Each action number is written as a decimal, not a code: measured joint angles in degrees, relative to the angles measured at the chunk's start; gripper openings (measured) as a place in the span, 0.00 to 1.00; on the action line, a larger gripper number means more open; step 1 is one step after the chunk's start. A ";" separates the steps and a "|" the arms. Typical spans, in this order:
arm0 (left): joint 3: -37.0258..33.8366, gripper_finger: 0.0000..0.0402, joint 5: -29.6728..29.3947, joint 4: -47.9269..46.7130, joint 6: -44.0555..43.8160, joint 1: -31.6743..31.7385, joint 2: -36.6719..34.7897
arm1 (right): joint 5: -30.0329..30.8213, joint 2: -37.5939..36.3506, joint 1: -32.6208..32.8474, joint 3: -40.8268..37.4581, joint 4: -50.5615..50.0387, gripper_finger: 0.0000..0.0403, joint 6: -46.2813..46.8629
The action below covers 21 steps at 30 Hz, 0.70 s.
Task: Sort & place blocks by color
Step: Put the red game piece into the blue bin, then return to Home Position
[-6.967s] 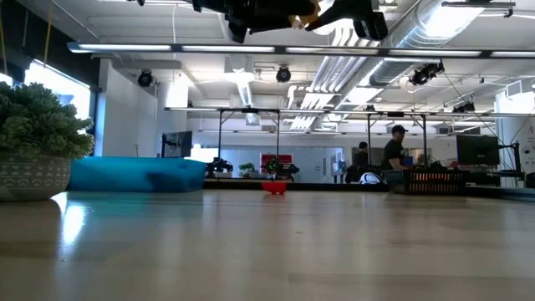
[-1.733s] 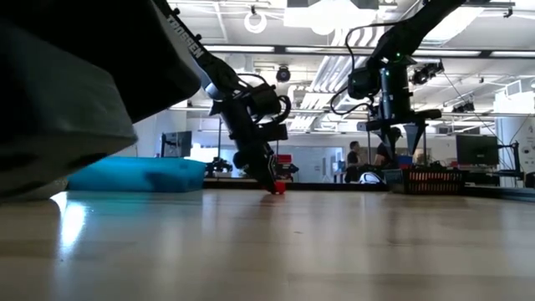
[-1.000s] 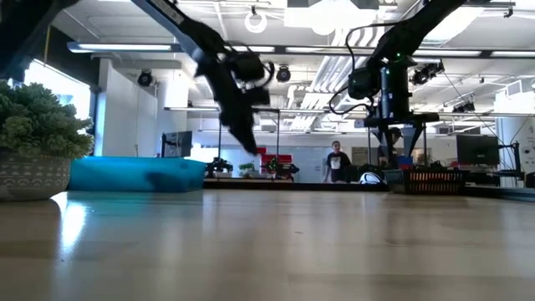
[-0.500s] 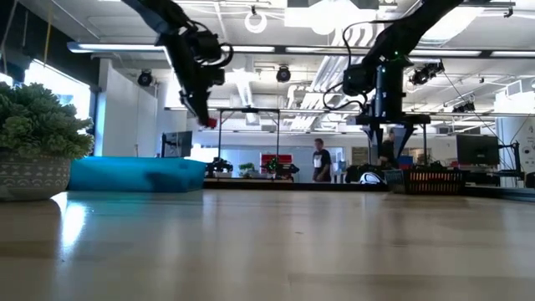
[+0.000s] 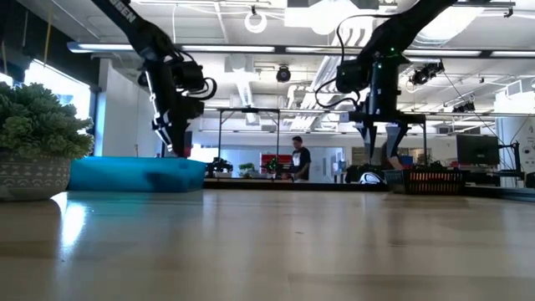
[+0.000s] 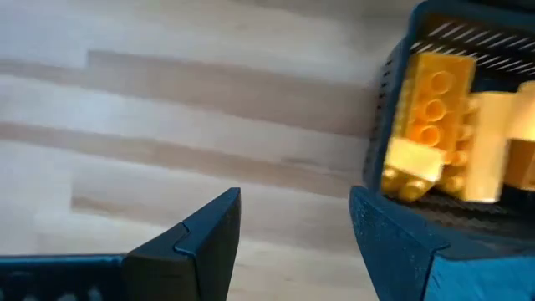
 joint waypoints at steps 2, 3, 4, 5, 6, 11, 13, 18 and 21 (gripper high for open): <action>-0.65 0.34 -1.08 0.66 -0.52 0.00 0.00 | -1.17 0.00 0.95 0.00 0.04 0.52 0.17; -0.73 0.36 -1.34 0.74 -0.54 0.00 0.00 | -1.75 0.00 1.56 0.00 0.07 0.52 0.19; -0.73 0.39 -1.52 1.05 -0.54 0.00 0.02 | -2.35 -0.02 2.18 0.00 0.17 0.52 0.25; -0.73 0.41 -1.52 1.37 -0.86 0.00 0.02 | -2.47 -0.02 2.85 0.00 0.30 0.52 0.22; -0.73 0.43 -1.61 1.69 -1.27 0.00 0.02 | -2.62 -0.02 3.52 0.00 0.34 0.52 0.25; -0.73 0.51 -1.64 3.09 -3.84 0.00 0.04 | -2.72 -0.02 6.91 0.00 0.59 0.52 2.03; -0.71 0.53 -1.61 3.35 -3.95 -0.02 0.05 | -2.87 -0.06 8.11 0.00 0.59 0.52 3.00; 1.32 0.56 -1.48 2.25 -4.05 -0.02 0.03 | -2.89 -0.97 10.85 0.00 0.58 0.52 3.35; 3.60 0.56 -0.46 1.22 -4.13 -0.02 -1.15 | -2.95 -2.48 12.10 0.00 0.73 0.52 3.37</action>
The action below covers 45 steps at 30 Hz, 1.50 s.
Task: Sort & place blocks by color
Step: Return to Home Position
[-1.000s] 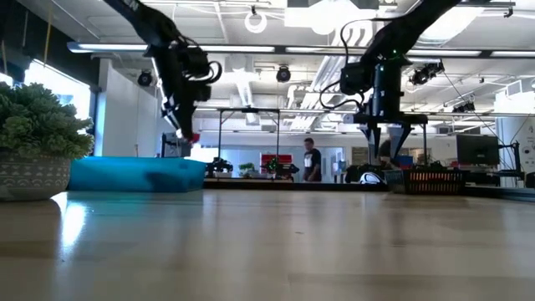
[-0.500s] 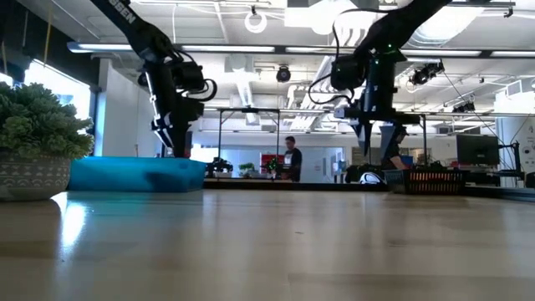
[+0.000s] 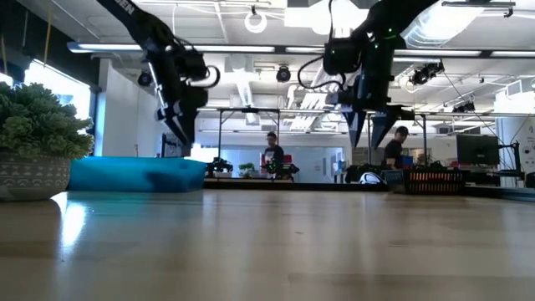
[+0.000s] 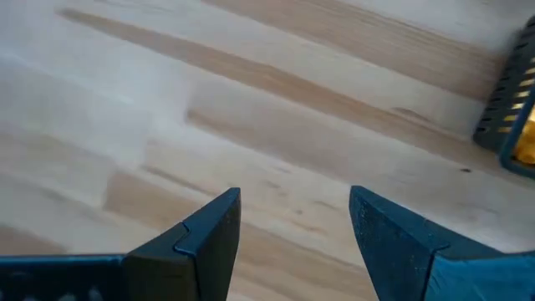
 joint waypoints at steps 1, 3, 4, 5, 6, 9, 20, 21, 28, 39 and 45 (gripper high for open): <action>0.72 0.56 0.84 -0.01 -0.01 0.00 -0.75 | -0.34 -0.65 0.31 0.00 0.23 0.52 0.01; 1.50 0.56 3.57 0.18 -0.10 0.00 -2.99 | -0.57 -2.06 1.02 0.00 1.53 0.52 -0.03; 1.56 0.56 5.25 0.67 -0.53 -0.10 -4.27 | -0.70 -2.86 1.28 0.00 2.16 0.52 -0.16; 1.56 0.56 6.82 1.12 -1.09 -0.15 -5.64 | -0.64 -3.57 1.67 0.00 2.97 0.52 -0.42; 1.56 0.56 8.18 1.66 -1.58 -0.15 -6.94 | -0.68 -4.25 1.98 0.00 4.19 0.52 -0.63; 0.94 0.56 11.97 3.58 -2.74 -0.31 -11.43 | -0.87 -6.04 2.73 0.00 9.00 0.52 -2.70; -14.98 0.57 16.57 18.27 -12.46 -5.61 -29.28 | -8.11 -9.44 5.22 0.00 27.40 0.52 -14.47; -17.26 0.57 16.58 20.44 -13.76 -6.49 -31.01 | -8.17 -9.64 5.46 0.00 28.76 0.52 -15.13; -33.00 0.57 14.13 32.32 -21.93 -11.97 -42.75 | -8.14 -10.57 5.60 0.00 37.53 0.52 -20.65; -47.34 0.57 12.09 33.31 -27.60 -15.98 -62.28 | -5.14 -10.55 3.00 0.00 54.24 0.52 -29.05; -51.10 0.57 9.44 29.28 -30.05 -16.02 -73.67 | -2.46 -10.55 1.27 0.00 58.25 0.52 -28.74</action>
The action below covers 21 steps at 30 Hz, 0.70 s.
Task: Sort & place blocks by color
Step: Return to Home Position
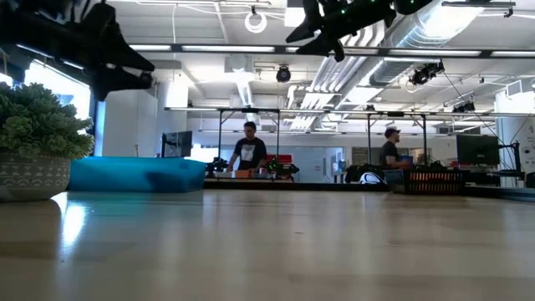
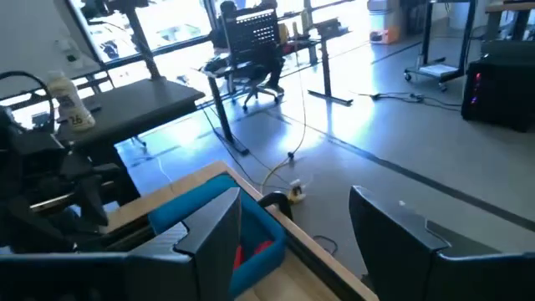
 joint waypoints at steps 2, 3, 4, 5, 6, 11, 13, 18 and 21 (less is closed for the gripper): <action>-0.81 0.57 -0.46 -2.55 -0.70 0.02 -3.60 | -0.03 0.00 -0.30 0.00 -0.04 0.52 0.24; -1.08 0.57 -0.53 -3.84 -1.06 0.02 -5.33 | -0.04 0.00 -0.47 0.00 -0.07 0.52 0.76; -1.20 0.57 -0.56 -5.27 -1.33 0.02 -7.02 | -0.11 0.00 -0.59 0.00 -0.07 0.52 1.04; -1.21 0.57 -0.66 -6.60 -1.42 0.02 -8.69 | -0.27 0.00 -0.59 0.00 -0.07 0.52 1.03; -1.21 0.57 -0.95 -7.49 -1.65 0.02 -10.21 | -0.51 0.00 -0.59 0.00 -0.09 0.52 0.93; -1.21 0.57 -7.46 -10.27 -4.79 0.02 -18.20 | -0.56 -1.87 -0.67 0.00 -1.98 0.52 -1.28; -1.12 0.57 -10.62 -11.70 -5.47 0.02 -20.17 | -0.52 -3.64 -1.13 0.00 -4.04 0.52 -2.07; -1.03 0.57 -14.92 -13.02 -4.49 -0.52 -19.97 | 0.01 -9.30 -2.20 0.04 -10.80 0.52 -3.58; -1.65 0.57 -18.87 -13.05 -3.78 -1.13 -19.97 | -0.02 -12.54 -2.50 0.04 -17.57 0.52 -4.39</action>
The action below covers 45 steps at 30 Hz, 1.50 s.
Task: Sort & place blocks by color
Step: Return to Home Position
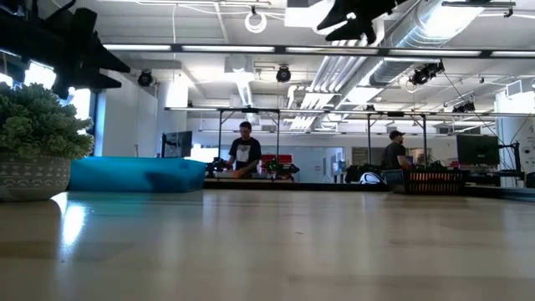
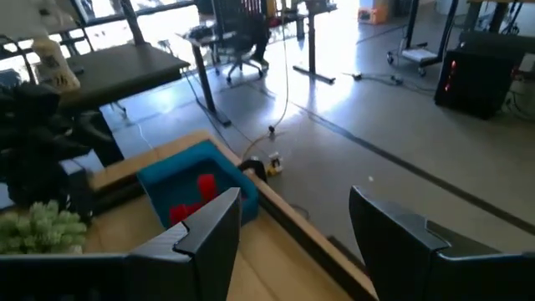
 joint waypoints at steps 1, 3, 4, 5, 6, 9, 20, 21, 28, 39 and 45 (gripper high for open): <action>-0.25 0.57 -1.97 0.18 0.33 -0.24 -0.02 | -0.06 -0.85 -0.01 0.00 -1.94 0.52 0.00; -1.79 0.57 -3.93 2.33 -0.01 -0.68 -0.02 | -0.03 -2.38 -0.01 0.00 -5.32 0.52 0.41; -3.01 0.57 -3.94 3.98 -0.67 -1.02 -0.02 | 0.04 -3.08 -0.01 -0.41 -6.28 0.52 0.43; -4.32 0.57 -3.70 5.99 -1.47 -1.37 -0.02 | 0.05 -3.91 -0.01 -1.36 -6.26 0.52 0.75; -5.59 0.57 -3.58 7.98 -1.92 -1.73 -0.02 | 0.02 -4.85 -0.01 -2.74 -5.95 0.52 1.55; -9.01 0.57 -3.98 12.49 -3.07 -2.82 -0.01 | -0.67 -8.05 0.14 -9.27 -1.97 0.52 3.89; -12.75 0.57 -4.94 16.98 -4.97 -5.02 1.14 | -3.00 -26.74 0.21 -34.14 14.48 0.52 10.64; -12.72 0.57 -5.10 17.70 -4.97 -5.14 1.38 | -3.05 -28.65 0.21 -35.97 14.97 0.52 11.15; -12.72 0.57 -3.13 16.80 -3.48 -5.19 1.64 | -3.09 -41.10 0.21 -46.17 15.73 0.52 13.16; -12.72 0.57 -3.30 14.85 -3.46 -5.16 1.69 | -5.91 -51.11 0.61 -57.10 19.86 0.52 15.40; -12.72 0.57 -3.30 14.85 -3.48 -5.16 1.69 | -8.59 -51.84 5.56 -65.70 30.95 0.52 19.21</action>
